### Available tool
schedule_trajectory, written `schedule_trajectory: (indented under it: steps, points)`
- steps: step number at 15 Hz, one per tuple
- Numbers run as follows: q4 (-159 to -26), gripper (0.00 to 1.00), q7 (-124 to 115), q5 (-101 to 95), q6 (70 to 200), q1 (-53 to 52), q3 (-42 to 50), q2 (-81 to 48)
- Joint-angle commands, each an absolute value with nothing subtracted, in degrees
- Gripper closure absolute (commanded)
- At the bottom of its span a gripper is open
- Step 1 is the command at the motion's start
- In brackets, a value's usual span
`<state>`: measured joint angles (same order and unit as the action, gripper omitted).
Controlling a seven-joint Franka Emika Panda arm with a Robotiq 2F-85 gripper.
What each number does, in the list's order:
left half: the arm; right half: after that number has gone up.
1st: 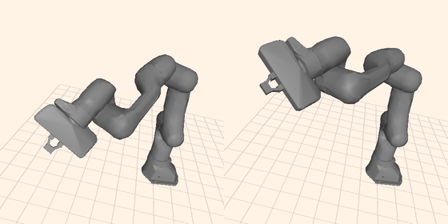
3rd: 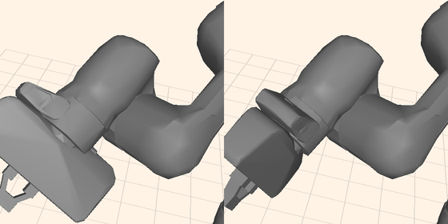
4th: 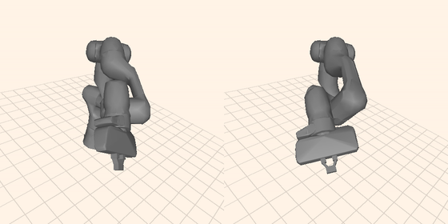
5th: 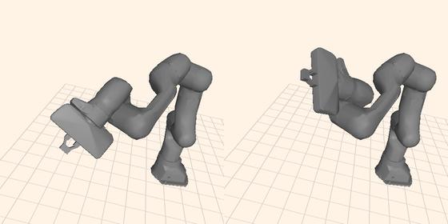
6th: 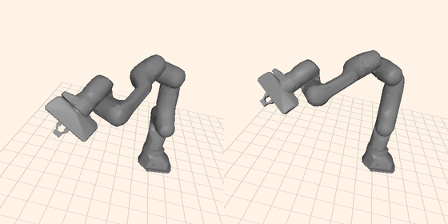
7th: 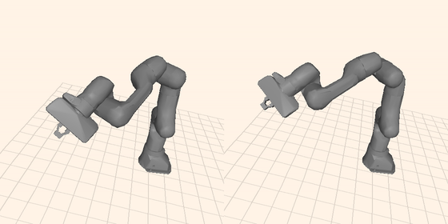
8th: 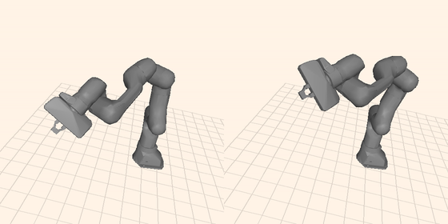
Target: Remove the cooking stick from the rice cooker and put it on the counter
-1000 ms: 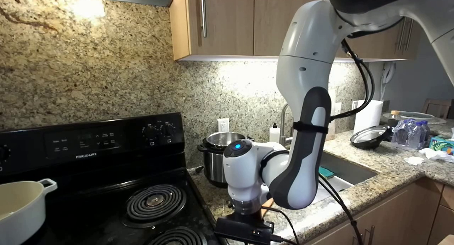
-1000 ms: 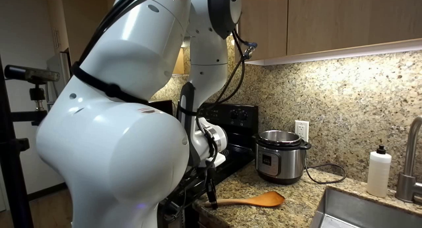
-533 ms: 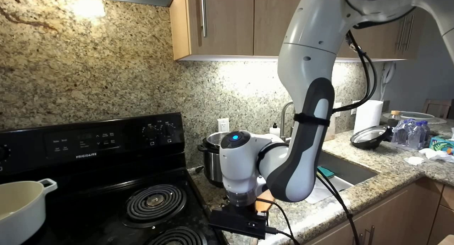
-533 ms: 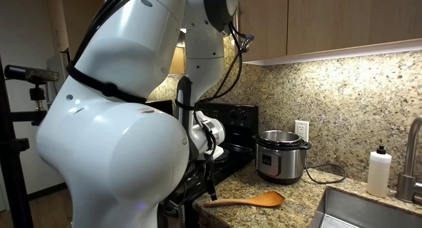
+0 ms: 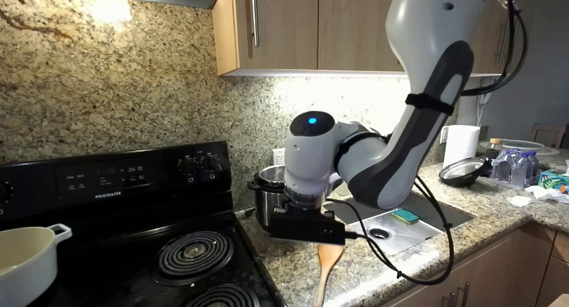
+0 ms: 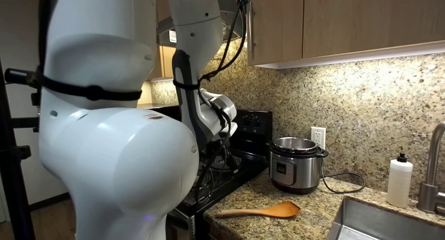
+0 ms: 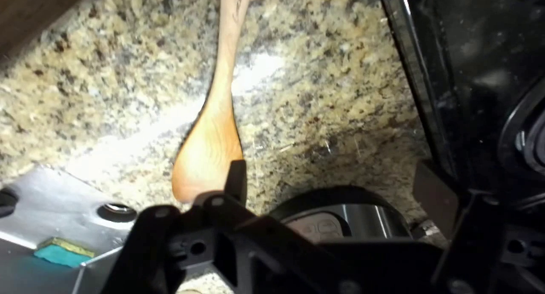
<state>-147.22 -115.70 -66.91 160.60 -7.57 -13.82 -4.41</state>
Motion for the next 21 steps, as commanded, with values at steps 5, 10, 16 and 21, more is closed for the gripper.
schedule_trajectory:
  steps: [5,10,16,21]
  points:
    - [-156.40,0.00,-93.09,-69.68,178.74,-5.11,-7.34,11.74]
    - [-160.34,0.00,-72.54,-64.96,189.34,-5.68,-2.04,7.05]
    - [-159.86,0.00,-63.19,-62.68,181.97,-12.79,1.83,-1.84]
    - [-158.90,0.00,-43.32,-45.94,168.48,-10.74,-4.20,0.00]
